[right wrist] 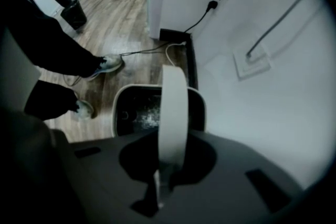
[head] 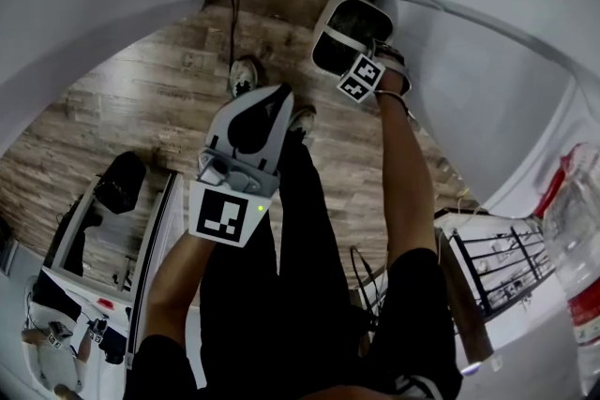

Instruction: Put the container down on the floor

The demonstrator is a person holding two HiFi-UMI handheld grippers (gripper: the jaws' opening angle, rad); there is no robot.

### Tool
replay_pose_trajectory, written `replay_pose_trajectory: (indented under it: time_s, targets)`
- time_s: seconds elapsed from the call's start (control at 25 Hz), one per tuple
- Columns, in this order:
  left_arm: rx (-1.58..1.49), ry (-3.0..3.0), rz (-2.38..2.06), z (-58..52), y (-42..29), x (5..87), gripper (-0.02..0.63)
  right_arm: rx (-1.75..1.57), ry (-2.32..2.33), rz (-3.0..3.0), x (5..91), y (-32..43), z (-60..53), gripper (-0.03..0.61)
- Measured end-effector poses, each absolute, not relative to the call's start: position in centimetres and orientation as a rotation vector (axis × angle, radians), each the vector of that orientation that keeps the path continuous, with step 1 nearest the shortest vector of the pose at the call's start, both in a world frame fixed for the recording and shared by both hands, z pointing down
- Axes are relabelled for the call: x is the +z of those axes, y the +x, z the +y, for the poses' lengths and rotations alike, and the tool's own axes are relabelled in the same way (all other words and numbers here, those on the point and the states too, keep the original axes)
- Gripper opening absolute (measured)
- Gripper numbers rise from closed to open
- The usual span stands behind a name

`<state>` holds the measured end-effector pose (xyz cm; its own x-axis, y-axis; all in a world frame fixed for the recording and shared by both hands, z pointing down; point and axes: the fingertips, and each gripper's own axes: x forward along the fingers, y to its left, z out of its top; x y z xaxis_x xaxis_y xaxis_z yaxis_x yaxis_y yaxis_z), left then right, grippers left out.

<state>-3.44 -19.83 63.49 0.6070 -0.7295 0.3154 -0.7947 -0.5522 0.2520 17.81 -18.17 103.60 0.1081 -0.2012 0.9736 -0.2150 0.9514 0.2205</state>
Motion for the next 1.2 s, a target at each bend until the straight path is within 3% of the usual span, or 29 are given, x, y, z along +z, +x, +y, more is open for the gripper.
replay_pose_trajectory:
  time_s: [1.2]
  targets:
    - [0.207, 2.372, -1.261, -21.0, -4.2, 65.7, 0.029, -0.075, 0.322, -1.368, 106.1, 20.2, -24.4, 0.035]
